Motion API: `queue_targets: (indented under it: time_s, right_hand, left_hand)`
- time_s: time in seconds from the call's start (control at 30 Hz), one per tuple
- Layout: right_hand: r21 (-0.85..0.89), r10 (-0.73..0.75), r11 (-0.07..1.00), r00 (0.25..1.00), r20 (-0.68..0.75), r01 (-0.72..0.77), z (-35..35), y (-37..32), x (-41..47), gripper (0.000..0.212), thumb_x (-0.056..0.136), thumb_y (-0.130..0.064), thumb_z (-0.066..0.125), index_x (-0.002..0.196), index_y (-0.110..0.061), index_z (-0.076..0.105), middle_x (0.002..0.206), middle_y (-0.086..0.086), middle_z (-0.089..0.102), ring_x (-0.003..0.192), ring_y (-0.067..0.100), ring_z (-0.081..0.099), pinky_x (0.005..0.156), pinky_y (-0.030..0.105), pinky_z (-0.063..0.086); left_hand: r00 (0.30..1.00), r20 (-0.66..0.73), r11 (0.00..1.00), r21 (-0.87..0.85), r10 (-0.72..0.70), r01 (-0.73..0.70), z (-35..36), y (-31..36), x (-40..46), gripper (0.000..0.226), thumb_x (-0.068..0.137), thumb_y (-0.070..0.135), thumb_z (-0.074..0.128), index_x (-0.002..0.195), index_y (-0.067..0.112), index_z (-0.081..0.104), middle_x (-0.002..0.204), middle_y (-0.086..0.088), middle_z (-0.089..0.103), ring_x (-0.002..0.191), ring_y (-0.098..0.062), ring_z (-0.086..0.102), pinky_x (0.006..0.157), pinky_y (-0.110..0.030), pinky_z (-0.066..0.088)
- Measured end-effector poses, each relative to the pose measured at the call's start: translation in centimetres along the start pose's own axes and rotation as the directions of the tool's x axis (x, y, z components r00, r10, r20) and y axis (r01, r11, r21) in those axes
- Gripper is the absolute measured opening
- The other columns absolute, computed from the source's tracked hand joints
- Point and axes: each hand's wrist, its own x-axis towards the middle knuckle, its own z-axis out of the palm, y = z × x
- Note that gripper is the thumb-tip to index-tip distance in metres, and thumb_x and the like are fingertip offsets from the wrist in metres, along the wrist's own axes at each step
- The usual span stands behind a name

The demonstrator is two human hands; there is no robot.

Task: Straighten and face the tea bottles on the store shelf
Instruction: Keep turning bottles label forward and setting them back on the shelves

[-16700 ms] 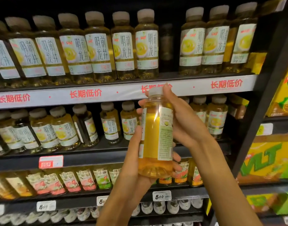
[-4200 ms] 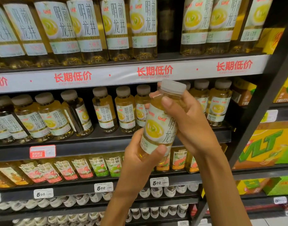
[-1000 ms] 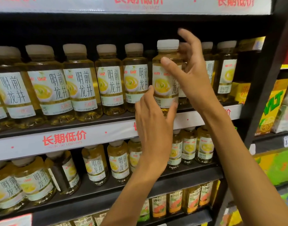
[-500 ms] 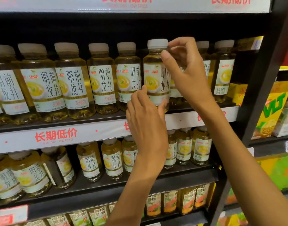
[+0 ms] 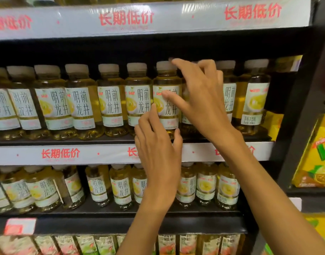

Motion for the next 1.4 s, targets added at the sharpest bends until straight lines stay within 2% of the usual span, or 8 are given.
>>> queue_targets:
  time_s: [0.37,0.53,0.7,0.83,1.03,1.17,1.27,1.4]
  right_hand:
    - [-0.096,0.003,0.995,0.998,-0.056,-0.009,1.3,0.2,0.7,0.049,0.084,-0.043,0.067,0.118,-0.009,0.057,0.099,0.01,0.064,0.1,0.033,0.05,0.079,0.039,0.033]
    - [-0.122,-0.007,0.993,0.998,-0.069,-0.001,1.2,0.6,0.6,0.047,0.09,-0.045,0.058,0.118,-0.007,0.057,0.104,0.012,0.062,0.104,0.033,0.049,0.082,0.037,0.031]
    - [-0.174,0.16,0.97,0.986,-0.056,-0.167,0.2,1.9,0.7,0.041,0.1,-0.04,0.041,0.101,-0.003,0.057,0.097,0.017,0.063,0.102,0.034,0.048,0.084,0.038,0.024]
    - [-0.199,0.124,0.971,0.99,-0.059,-0.134,-0.3,1.7,0.8,0.04,0.1,-0.039,0.041,0.103,-0.002,0.057,0.1,0.017,0.06,0.104,0.034,0.048,0.087,0.038,0.026]
    - [0.247,0.095,0.967,0.984,-0.151,-0.056,-1.5,1.3,-0.4,0.035,0.091,-0.025,0.062,0.118,-0.003,0.054,0.118,0.013,0.052,0.112,0.022,0.045,0.091,0.027,0.037]
    - [0.62,0.214,0.768,0.977,-0.018,-0.157,-1.8,0.6,-1.9,0.042,0.091,-0.017,0.064,0.125,-0.015,0.039,0.119,-0.007,0.043,0.109,-0.001,0.048,0.088,0.012,0.043]
    - [0.703,0.227,0.676,0.97,0.085,-0.22,-1.9,0.3,-2.8,0.037,0.093,-0.016,0.061,0.119,-0.029,0.037,0.109,-0.021,0.046,0.102,-0.016,0.049,0.081,0.005,0.042]
    - [0.746,0.271,0.634,0.962,0.03,-0.202,-2.7,-0.2,-3.4,0.036,0.094,-0.015,0.059,0.123,-0.02,0.039,0.11,-0.019,0.049,0.104,-0.013,0.052,0.081,0.006,0.043]
  left_hand:
    - [0.999,0.039,0.998,0.059,-0.008,0.005,0.7,0.4,0.9,0.068,0.089,0.019,0.065,0.145,0.007,0.03,0.134,-0.014,0.043,0.121,-0.028,0.043,0.099,-0.038,0.041]
    - [1.0,0.017,1.0,0.005,0.001,-0.001,0.9,0.4,0.5,0.065,0.086,0.009,0.066,0.143,0.008,0.034,0.133,-0.014,0.044,0.121,-0.027,0.045,0.098,-0.037,0.042]
    - [0.999,-0.031,0.995,-0.093,0.03,-0.033,0.7,0.1,0.1,0.057,0.088,0.001,0.06,0.14,0.01,0.04,0.131,-0.011,0.047,0.12,-0.023,0.046,0.097,-0.032,0.039]
    - [0.997,-0.041,0.991,-0.109,0.069,-0.073,0.7,0.0,0.0,0.05,0.087,-0.001,0.06,0.135,0.008,0.047,0.128,-0.013,0.048,0.119,-0.024,0.046,0.097,-0.03,0.039]
    - [0.99,-0.035,0.967,-0.214,0.134,-0.138,0.8,0.0,-0.7,0.052,0.086,0.014,0.067,0.133,0.007,0.049,0.128,-0.011,0.048,0.122,-0.021,0.042,0.1,-0.022,0.03]
    - [0.985,0.039,0.911,-0.389,0.166,-0.138,0.9,0.5,-0.9,0.062,0.085,0.015,0.069,0.14,0.01,0.041,0.137,-0.007,0.044,0.13,-0.014,0.038,0.109,-0.027,0.033]
    - [0.979,0.114,0.865,-0.494,0.171,-0.093,0.9,0.6,-1.3,0.07,0.087,0.016,0.069,0.145,0.014,0.031,0.147,-0.002,0.037,0.137,-0.011,0.033,0.113,-0.033,0.034]
    - [0.969,0.181,0.837,-0.545,0.171,-0.047,0.5,0.5,-1.3,0.077,0.086,0.024,0.069,0.148,0.02,0.023,0.152,0.002,0.031,0.14,-0.007,0.028,0.113,-0.019,0.026]
